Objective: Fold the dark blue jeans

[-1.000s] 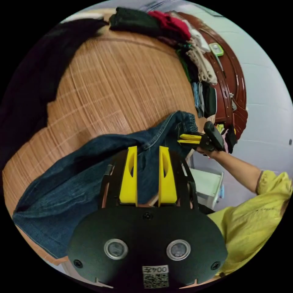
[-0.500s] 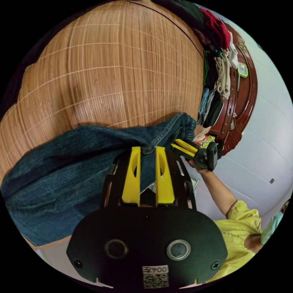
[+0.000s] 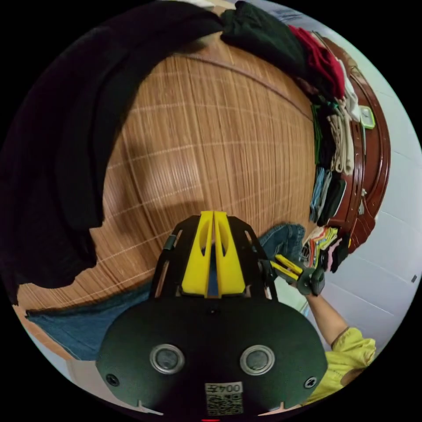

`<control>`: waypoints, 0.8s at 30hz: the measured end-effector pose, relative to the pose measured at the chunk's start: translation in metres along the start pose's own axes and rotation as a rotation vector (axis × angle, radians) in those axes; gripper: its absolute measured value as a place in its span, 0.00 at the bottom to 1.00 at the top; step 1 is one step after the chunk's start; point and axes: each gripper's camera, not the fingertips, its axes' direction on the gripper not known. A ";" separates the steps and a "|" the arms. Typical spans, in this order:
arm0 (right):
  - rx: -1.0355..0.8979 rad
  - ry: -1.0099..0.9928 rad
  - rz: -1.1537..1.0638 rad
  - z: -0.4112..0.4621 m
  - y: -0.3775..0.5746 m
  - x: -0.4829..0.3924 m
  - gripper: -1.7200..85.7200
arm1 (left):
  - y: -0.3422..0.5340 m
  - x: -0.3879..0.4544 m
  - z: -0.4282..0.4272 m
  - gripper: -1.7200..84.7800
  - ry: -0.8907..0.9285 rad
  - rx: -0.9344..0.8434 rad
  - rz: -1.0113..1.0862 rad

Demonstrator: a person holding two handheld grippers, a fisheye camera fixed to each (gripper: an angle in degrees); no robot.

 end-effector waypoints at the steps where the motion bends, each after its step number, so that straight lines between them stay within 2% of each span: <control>1: -0.002 0.007 0.001 -0.002 0.003 0.001 0.11 | 0.010 0.008 -0.012 0.02 -0.007 0.076 0.042; 3: -0.007 0.016 0.001 -0.005 0.008 0.002 0.11 | 0.032 0.026 -0.026 0.02 -0.032 0.138 0.152; 5: -0.008 0.022 -0.001 -0.009 0.016 0.006 0.11 | 0.079 0.058 -0.032 0.02 -0.156 0.176 0.327; 8: 0.021 -0.003 0.039 -0.016 0.032 0.015 0.11 | 0.151 0.089 -0.011 0.02 -0.240 0.189 0.520; 10: 0.089 -0.031 0.062 -0.024 0.049 0.022 0.11 | 0.184 0.098 0.013 0.02 -0.306 0.160 0.549; 12: 0.205 -0.088 0.119 -0.038 0.072 0.034 0.11 | 0.205 0.099 0.035 0.02 -0.381 0.147 0.526; 14: 0.439 -0.138 0.244 -0.070 0.113 0.060 0.13 | 0.218 0.092 0.058 0.03 -0.403 0.115 0.431; 16: 0.549 -0.206 0.351 -0.088 0.139 0.091 0.16 | 0.223 0.089 0.072 0.02 -0.434 0.086 0.392; 20: 0.567 -0.463 0.607 -0.086 0.169 0.178 0.19 | 0.242 0.091 0.070 0.02 -0.422 0.138 0.363; 24: 0.438 -0.547 0.624 -0.067 0.164 0.221 0.20 | 0.252 0.092 0.066 0.02 -0.404 0.133 0.341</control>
